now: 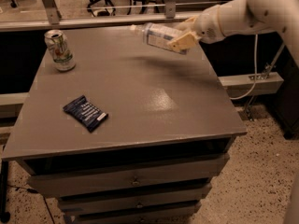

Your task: Pick blue plastic bottle

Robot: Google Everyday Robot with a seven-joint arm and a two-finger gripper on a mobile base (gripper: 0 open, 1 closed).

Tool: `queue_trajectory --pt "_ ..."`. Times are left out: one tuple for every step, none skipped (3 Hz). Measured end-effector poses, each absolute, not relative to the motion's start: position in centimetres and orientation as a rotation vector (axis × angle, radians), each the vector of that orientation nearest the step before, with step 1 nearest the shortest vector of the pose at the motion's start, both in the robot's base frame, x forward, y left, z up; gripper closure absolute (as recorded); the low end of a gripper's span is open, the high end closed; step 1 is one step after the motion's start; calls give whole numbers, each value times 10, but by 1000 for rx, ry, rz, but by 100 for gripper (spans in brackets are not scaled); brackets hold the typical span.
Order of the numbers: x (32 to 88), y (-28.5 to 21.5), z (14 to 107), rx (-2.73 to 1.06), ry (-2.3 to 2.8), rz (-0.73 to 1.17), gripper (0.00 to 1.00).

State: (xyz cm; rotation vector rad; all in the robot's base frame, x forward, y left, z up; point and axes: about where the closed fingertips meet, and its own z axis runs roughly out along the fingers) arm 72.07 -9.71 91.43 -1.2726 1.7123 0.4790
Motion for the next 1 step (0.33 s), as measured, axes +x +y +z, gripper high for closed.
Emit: queue_trajectory --pt "721 -95 911 -1284 1708 480 100"
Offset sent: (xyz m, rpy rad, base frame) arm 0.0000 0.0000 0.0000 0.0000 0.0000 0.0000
